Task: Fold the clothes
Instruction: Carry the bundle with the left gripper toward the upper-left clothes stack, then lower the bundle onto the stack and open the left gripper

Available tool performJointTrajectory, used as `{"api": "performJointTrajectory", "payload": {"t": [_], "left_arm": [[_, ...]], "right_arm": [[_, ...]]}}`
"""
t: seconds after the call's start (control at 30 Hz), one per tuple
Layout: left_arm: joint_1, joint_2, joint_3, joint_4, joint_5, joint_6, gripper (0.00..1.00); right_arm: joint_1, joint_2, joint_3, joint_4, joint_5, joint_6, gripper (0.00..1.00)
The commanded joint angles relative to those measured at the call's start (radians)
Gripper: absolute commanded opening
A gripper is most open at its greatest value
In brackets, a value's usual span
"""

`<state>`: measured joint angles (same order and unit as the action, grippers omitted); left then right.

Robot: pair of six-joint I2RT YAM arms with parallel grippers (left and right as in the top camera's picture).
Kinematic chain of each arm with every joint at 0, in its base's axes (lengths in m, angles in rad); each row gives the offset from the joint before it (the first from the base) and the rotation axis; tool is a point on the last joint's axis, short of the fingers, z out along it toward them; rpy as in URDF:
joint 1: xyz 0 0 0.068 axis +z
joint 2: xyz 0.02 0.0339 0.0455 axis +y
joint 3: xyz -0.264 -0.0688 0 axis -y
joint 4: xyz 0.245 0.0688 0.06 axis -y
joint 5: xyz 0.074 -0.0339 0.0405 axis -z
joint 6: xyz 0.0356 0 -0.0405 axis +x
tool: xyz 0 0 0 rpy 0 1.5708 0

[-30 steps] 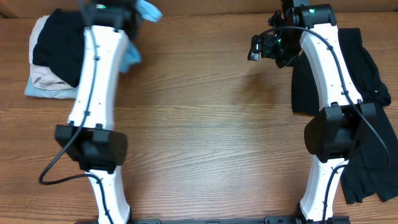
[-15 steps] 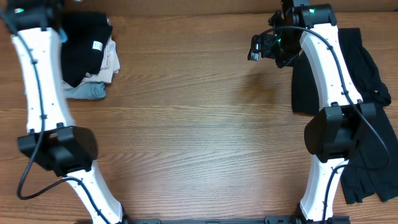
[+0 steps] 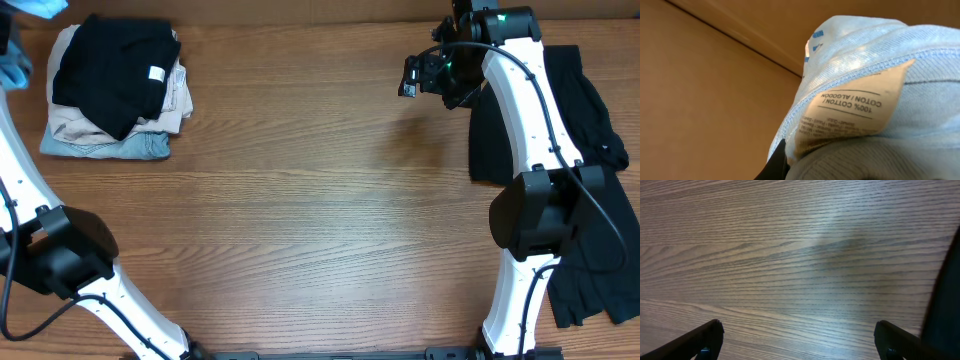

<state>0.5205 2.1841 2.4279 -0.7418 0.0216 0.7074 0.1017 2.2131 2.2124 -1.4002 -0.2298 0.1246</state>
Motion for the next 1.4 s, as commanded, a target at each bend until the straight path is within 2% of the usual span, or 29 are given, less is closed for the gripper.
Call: {"api": "performJointTrajectory", "payload": {"t": [0.0, 0.2, 0.43, 0.83, 0.87, 0.9, 0.93, 0.97, 1.13, 1.37], "left_arm": [[-0.008, 0.066, 0.028, 0.015, 0.085, -0.038, 0.04], [-0.031, 0.148, 0.028, 0.014, 0.084, -0.092, 0.04], [-0.089, 0.157, 0.028, 0.001, 0.109, -0.177, 0.04], [-0.261, 0.193, 0.027, -0.32, 0.11, -0.219, 0.06], [-0.276, 0.203, 0.027, -0.341, 0.11, -0.231, 0.15], [-0.289, 0.216, 0.027, -0.352, 0.109, -0.238, 0.4], [-0.3, 0.225, 0.027, -0.362, 0.109, -0.237, 0.91], [-0.311, 0.239, 0.027, -0.365, 0.107, -0.237, 1.0], [-0.337, 0.255, 0.03, -0.342, 0.064, -0.27, 1.0], [-0.331, 0.163, 0.13, -0.381, 0.016, -0.297, 1.0]], "right_arm": [[-0.001, -0.019, 0.022, 0.002, -0.008, 0.006, 1.0], [-0.001, -0.019, 0.022, -0.005, -0.008, 0.006, 1.0], [-0.001, -0.019, 0.022, 0.002, -0.011, 0.025, 1.0], [-0.001, -0.019, 0.022, 0.003, -0.011, 0.029, 1.0], [-0.001, -0.019, 0.022, 0.003, -0.011, 0.029, 1.0], [-0.001, -0.019, 0.022, 0.003, -0.011, 0.029, 1.0], [-0.001, -0.019, 0.022, 0.003, -0.011, 0.029, 1.0], [-0.001, -0.019, 0.022, 0.003, -0.011, 0.029, 1.0], [-0.001, -0.019, 0.022, -0.002, -0.011, 0.029, 1.0], [-0.001, -0.019, 0.022, 0.001, -0.011, 0.029, 1.0]]}}
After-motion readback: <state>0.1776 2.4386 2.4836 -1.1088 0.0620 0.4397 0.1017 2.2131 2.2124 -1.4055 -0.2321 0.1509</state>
